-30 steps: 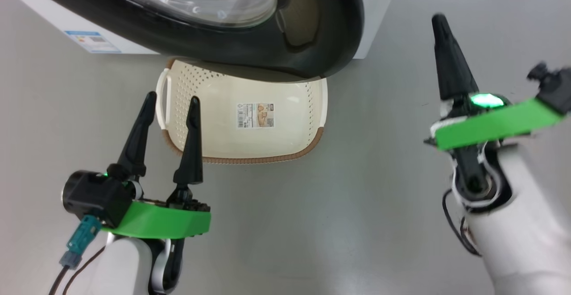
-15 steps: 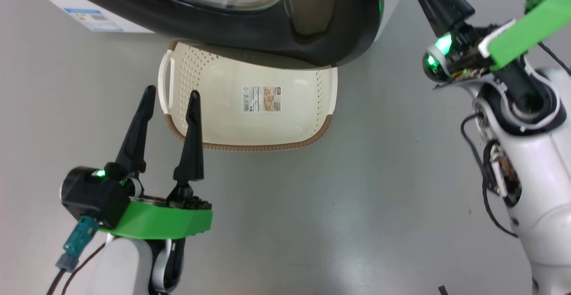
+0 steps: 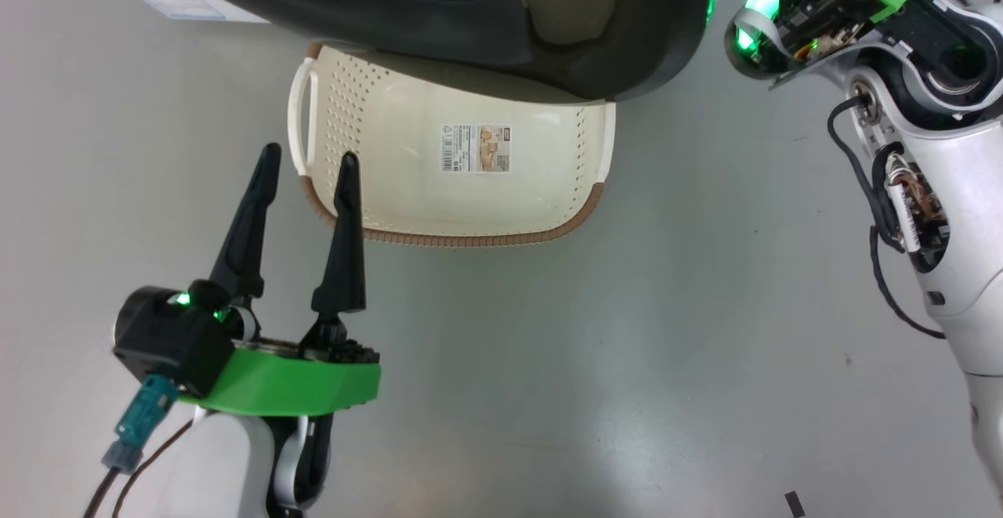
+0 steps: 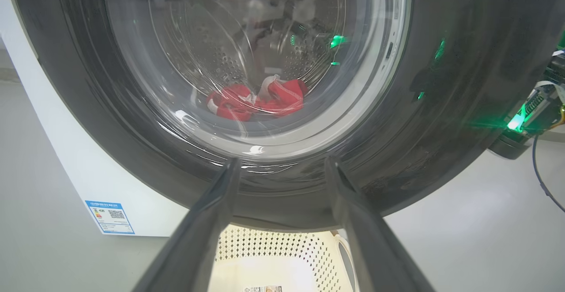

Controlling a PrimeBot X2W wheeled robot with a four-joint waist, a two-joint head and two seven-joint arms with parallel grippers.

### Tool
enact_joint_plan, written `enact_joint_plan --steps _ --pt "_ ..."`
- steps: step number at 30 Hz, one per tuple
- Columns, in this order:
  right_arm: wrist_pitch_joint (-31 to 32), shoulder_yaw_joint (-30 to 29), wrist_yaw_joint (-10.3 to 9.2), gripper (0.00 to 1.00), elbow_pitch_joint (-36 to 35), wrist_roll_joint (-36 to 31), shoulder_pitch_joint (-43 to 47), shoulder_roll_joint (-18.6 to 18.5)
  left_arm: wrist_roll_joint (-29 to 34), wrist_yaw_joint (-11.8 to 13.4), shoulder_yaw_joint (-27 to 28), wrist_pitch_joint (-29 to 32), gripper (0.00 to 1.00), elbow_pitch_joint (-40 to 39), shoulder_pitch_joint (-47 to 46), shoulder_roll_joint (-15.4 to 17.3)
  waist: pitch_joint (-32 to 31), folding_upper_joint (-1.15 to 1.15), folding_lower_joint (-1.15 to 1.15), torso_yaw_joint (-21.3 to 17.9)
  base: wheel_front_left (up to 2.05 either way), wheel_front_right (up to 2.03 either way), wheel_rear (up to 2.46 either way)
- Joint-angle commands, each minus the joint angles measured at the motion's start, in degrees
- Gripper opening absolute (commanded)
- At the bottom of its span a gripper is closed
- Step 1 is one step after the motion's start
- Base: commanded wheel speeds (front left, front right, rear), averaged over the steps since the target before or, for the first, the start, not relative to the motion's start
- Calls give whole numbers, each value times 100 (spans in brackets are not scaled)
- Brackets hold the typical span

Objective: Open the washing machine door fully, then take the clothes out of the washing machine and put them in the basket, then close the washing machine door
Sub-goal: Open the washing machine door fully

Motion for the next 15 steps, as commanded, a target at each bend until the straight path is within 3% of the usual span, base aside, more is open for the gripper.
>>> enact_joint_plan --steps 1,15 --pt "43 101 30 0 -132 37 -76 8 -65 44 157 -44 100 -164 -62 105 26 0 0 38 0 0 0" --pt "35 645 30 0 -505 256 176 -364 -135 112 150 -44 100 -135 9 105 -218 0 0 250 0 0 0"
